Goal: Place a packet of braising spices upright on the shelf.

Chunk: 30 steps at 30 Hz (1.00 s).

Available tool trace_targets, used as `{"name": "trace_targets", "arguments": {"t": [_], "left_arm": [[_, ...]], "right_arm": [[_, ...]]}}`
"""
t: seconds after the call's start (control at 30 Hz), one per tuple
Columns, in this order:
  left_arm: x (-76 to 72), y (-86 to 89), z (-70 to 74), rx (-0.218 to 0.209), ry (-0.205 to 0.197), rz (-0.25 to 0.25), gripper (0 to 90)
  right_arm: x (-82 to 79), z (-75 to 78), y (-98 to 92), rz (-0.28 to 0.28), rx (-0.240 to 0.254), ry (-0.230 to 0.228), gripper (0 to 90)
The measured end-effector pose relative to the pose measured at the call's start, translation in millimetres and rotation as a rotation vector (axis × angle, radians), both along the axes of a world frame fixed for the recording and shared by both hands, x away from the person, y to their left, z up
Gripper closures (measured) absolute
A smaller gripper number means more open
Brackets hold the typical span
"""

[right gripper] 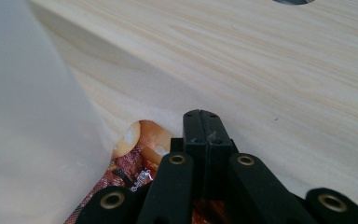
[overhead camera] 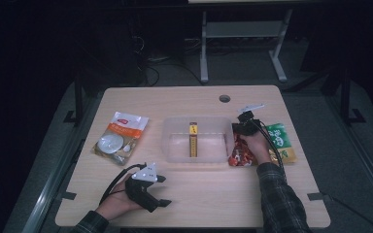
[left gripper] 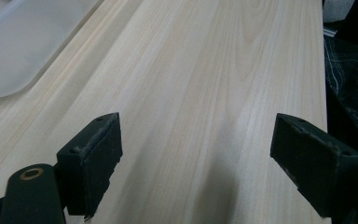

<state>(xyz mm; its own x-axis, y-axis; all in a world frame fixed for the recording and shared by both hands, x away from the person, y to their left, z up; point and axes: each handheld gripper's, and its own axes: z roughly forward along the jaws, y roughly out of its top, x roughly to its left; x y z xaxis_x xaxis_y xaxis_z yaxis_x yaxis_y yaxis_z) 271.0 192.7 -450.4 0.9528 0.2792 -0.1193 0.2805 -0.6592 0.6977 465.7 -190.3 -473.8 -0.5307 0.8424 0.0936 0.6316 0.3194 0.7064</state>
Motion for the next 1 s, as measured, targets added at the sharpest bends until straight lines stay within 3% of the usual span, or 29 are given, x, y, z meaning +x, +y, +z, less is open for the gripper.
{"name": "trace_targets", "arguments": {"t": [0.27,1.0], "left_arm": [[-1.8,-1.2,0.1,0.003,0.000,-0.008,16.0],[-3.8,-2.2,0.9,0.013,-0.004,-0.025,16.0]], "right_arm": [[-12.1,1.4,-6.2,0.054,0.001,0.020,90.0],[-54.0,8.9,-13.2,0.195,-0.085,0.052,90.0]]}}
